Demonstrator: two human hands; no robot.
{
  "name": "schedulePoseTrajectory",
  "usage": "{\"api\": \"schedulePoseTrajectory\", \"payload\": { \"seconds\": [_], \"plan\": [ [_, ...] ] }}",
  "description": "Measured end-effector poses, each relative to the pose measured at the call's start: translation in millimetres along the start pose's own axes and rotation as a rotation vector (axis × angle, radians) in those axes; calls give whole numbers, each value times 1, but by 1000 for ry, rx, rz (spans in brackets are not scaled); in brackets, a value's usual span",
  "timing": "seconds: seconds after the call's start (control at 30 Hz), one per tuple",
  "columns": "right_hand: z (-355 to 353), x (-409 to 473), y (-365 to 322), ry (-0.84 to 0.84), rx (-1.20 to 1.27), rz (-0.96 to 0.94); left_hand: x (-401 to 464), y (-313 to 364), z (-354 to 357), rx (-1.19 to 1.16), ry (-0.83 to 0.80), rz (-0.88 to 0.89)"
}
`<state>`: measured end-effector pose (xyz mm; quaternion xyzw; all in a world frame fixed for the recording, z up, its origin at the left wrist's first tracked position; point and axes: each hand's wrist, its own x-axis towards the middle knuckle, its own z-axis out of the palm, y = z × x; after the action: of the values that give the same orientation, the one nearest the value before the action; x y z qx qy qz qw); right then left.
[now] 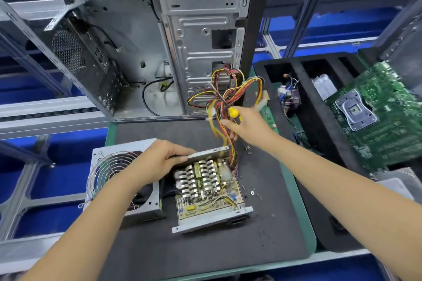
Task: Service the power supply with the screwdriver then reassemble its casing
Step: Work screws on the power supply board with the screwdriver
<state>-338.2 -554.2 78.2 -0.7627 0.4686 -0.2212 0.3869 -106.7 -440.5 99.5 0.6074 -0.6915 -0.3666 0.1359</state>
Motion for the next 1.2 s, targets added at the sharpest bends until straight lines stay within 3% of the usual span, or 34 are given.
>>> {"api": "schedulePoseTrajectory", "payload": {
  "seconds": [0.1, 0.27, 0.47, 0.7, 0.97, 1.2],
  "plan": [
    [5, 5, -11, -56, -41, -41, 1, 1, -2, -1, -21, 1],
    [12, 10, -43, -361, -262, -166, 6, 4, 5, 92, 51, 23],
    [-19, -36, -6, -174, -292, -159, 4, 1, 7, 153, 76, 57],
    [-12, -118, 65, -466, -314, -21, 3, 4, 11, 147, 83, 72],
    [-13, -116, 68, -511, -455, -110, 3, 9, 9, 149, 89, 67],
    [-11, -117, 64, -493, -391, -121, 6, 9, 10, 128, 78, 43]
  ]
}}
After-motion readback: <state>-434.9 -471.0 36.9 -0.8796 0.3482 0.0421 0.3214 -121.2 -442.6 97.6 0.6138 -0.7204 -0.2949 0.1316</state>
